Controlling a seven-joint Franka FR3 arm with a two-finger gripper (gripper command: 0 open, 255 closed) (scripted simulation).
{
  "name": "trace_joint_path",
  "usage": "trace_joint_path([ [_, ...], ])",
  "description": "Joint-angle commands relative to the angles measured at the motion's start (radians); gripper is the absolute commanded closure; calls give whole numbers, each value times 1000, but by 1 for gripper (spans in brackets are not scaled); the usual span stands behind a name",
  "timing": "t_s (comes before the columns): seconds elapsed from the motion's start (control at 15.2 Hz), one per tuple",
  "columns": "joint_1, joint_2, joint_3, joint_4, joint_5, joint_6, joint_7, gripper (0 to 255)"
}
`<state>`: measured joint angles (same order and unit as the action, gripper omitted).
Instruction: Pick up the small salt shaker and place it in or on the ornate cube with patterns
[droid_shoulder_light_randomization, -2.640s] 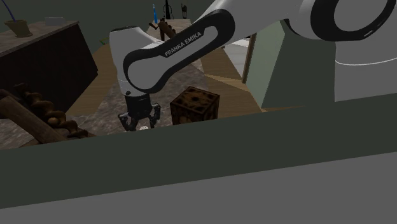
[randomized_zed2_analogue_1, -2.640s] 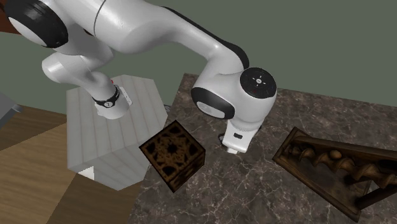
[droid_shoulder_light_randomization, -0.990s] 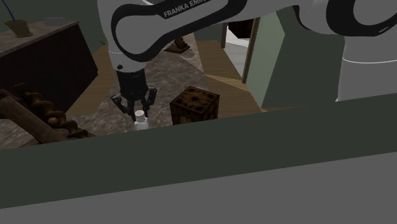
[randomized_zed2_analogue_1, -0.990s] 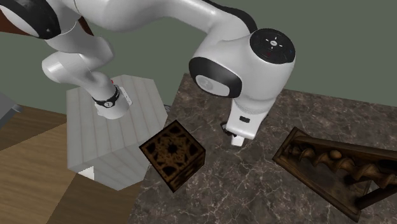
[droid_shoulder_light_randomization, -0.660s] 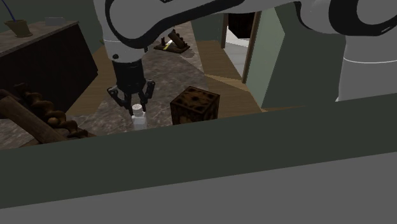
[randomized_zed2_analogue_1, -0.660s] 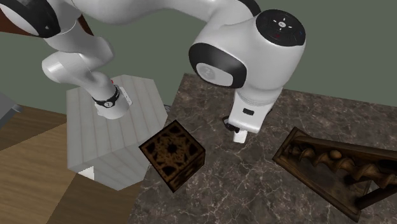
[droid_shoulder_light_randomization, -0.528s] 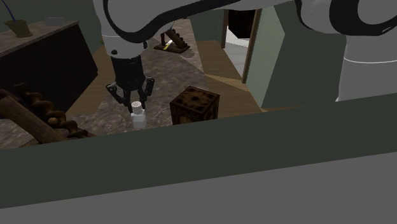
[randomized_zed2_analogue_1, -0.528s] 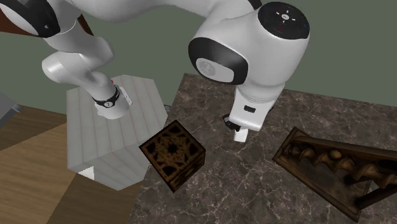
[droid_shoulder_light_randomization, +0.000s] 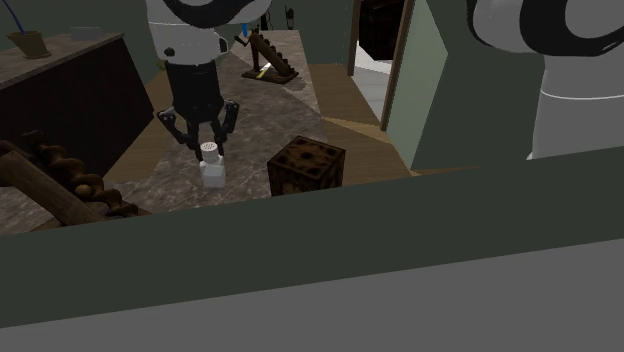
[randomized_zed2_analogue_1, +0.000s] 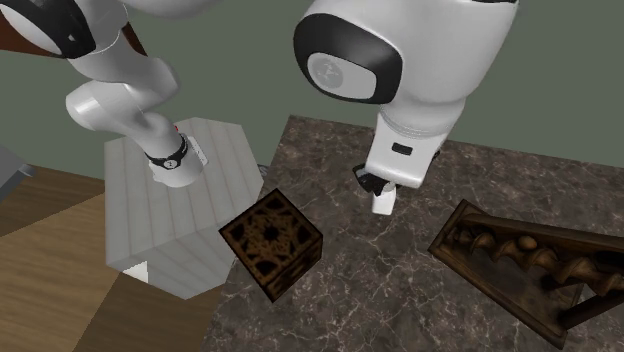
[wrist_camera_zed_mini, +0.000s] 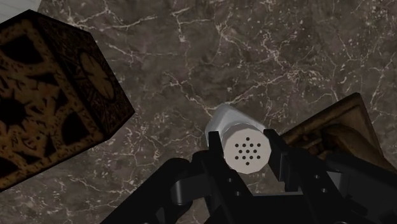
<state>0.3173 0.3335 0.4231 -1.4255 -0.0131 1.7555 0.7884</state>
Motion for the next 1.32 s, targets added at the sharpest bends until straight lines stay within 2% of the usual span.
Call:
trace_joint_path([
  [0.0, 3, 4, 1, 33, -2, -29, 3, 255],
  [0.66, 24, 38, 3, 216, -16, -179, 19, 255],
  [0.92, -66, -112, -11, 40, 48, -151, -68, 255],
  [1.25, -152, -269, -53, -118, 114, -150, -189, 255],
])
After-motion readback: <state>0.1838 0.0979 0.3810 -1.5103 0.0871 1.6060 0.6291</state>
